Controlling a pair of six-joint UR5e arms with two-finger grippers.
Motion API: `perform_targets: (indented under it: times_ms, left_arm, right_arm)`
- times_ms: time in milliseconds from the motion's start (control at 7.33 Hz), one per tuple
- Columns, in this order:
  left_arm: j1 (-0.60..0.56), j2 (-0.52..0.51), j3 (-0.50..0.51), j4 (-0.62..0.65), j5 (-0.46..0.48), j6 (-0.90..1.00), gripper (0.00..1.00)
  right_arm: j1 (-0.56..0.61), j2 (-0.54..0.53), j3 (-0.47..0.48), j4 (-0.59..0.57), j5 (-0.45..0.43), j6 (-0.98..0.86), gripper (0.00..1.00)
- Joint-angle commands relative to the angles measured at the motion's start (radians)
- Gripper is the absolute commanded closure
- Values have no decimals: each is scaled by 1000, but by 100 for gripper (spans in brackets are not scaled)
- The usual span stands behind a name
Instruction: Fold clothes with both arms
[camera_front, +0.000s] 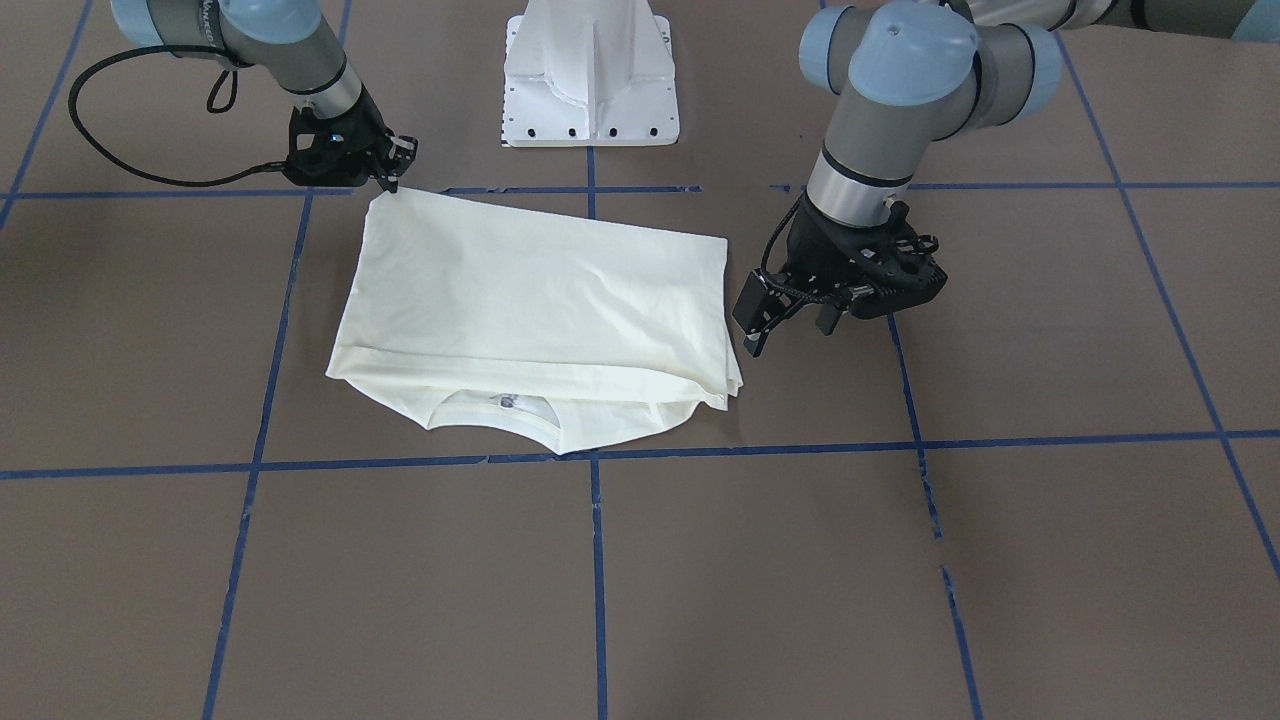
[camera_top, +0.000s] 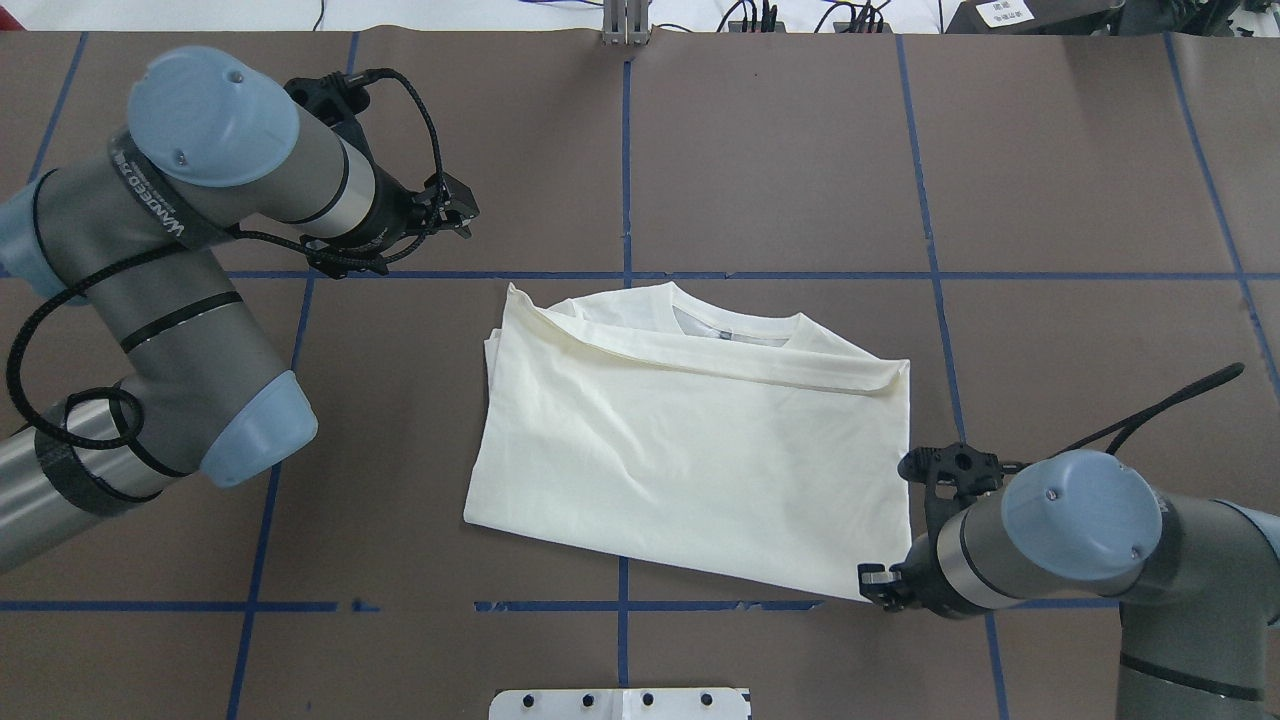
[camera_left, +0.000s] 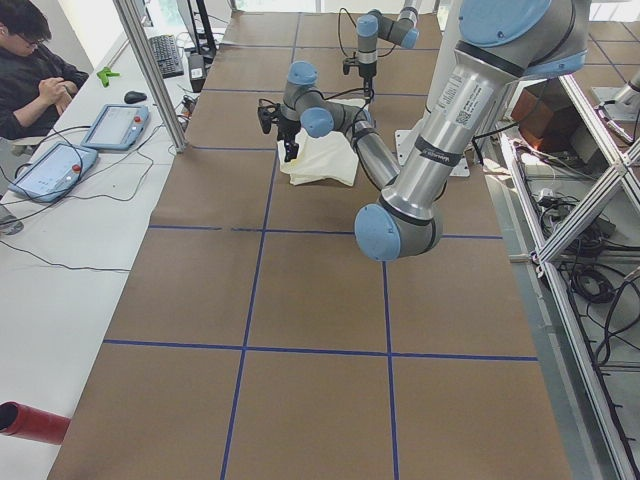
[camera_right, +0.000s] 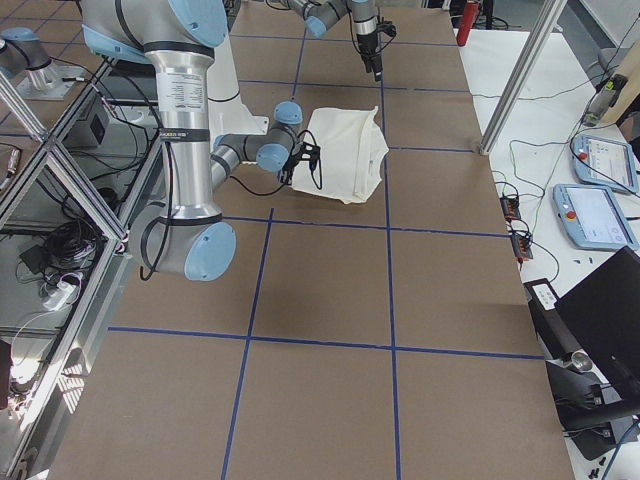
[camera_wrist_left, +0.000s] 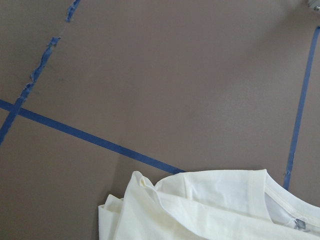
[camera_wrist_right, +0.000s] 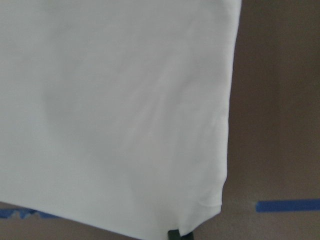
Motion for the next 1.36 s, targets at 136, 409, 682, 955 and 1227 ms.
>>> perform_targets:
  times_ms: [136, 409, 682, 955, 1227]
  left_arm:
    - [5, 1, -1, 0, 3, -3, 0]
    - [16, 1, 1, -2, -4, -6, 0]
    - [114, 67, -31, -73, -3, -149, 1]
    - [259, 102, -86, -98, 12, -373, 6]
    - [400, 102, -94, -88, 112, -527, 9]
  right_arm:
    - [-104, -79, 64, 0, 80, 0, 56]
    - [-121, -63, 71, 2, 53, 2, 0]
    - [-43, -14, 105, 3, -24, 92, 0]
    - [73, 42, 104, 3, -27, 91, 0]
    - [132, 74, 96, 3, -29, 80, 0]
